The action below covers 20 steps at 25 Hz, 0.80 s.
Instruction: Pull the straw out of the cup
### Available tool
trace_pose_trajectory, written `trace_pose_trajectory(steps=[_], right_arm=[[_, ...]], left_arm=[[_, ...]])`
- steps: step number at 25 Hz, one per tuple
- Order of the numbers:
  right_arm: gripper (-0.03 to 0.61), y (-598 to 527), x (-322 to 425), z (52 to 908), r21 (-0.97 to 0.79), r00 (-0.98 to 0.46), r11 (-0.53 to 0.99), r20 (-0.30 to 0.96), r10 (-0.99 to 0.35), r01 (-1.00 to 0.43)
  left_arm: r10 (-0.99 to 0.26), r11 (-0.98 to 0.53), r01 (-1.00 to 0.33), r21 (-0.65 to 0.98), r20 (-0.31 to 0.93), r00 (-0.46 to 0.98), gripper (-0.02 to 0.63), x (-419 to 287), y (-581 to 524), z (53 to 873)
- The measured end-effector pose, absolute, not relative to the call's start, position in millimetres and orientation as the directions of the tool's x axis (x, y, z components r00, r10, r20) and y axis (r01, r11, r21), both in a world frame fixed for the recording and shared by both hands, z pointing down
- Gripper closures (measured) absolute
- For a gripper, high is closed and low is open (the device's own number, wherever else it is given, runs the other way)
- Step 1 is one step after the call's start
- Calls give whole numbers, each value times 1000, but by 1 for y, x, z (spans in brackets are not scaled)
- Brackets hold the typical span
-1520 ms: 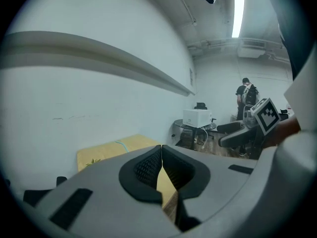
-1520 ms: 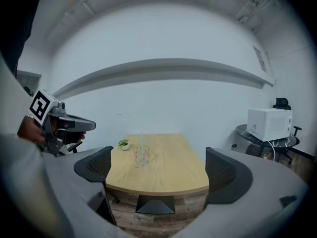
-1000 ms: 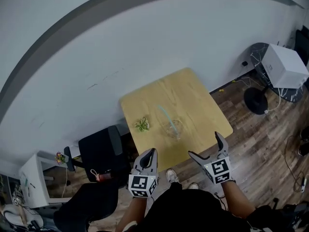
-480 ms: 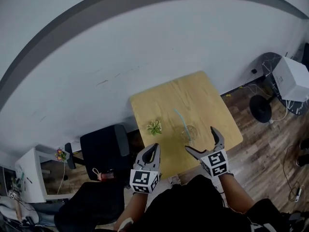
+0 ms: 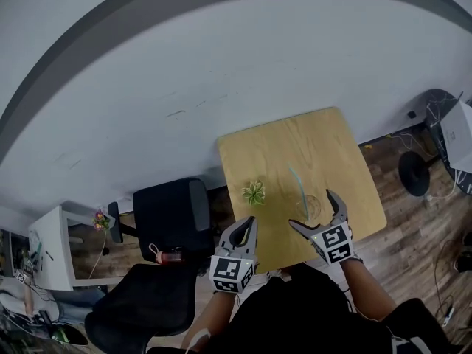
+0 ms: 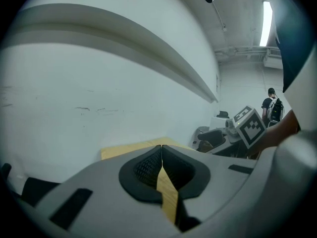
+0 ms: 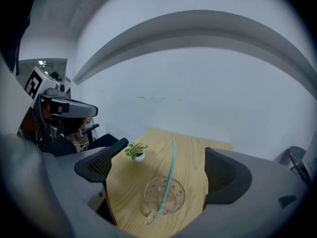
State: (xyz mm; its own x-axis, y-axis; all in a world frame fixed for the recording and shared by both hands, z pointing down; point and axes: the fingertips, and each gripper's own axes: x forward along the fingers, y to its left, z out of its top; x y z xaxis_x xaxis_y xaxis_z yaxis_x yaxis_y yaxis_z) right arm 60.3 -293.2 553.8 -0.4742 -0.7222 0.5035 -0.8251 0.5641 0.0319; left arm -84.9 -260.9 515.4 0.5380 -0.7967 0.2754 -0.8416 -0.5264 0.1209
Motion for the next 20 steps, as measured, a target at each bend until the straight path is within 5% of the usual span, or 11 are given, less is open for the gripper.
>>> trace_pose_trajectory(steps=[4,20], right_arm=[[0,-309,61,571,7,-489,582,534,-689,-813],[275,-348,65,633,-27,-490,619,639,-593,-785]], left_arm=[[-805,-494,-860,125,308,507,593,-88,-271,529],[-826,-383,-911,155,383,412,594,-84,-279,566]])
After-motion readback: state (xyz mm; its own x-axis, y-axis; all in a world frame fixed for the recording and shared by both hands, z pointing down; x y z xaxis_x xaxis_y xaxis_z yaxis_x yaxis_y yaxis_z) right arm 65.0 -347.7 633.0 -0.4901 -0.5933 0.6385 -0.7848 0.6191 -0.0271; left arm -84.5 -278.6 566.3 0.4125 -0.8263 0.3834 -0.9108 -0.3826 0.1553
